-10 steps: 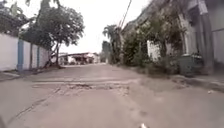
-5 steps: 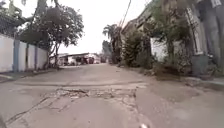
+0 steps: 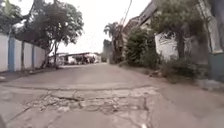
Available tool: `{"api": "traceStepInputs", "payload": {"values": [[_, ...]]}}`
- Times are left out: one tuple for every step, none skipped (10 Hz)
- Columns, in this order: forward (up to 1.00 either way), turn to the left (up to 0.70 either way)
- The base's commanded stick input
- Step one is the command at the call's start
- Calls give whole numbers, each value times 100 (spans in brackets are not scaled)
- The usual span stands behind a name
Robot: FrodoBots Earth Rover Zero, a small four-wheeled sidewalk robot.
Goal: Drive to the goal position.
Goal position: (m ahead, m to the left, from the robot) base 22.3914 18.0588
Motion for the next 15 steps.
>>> {"api": "traceStepInputs", "payload": {"values": [[100,0],[100,0],[100,0],[100,0],[100,0],[100,0],[100,0],[100,0],[100,0],[100,0],[100,0],[100,0],[100,0],[100,0],[100,0]]}}
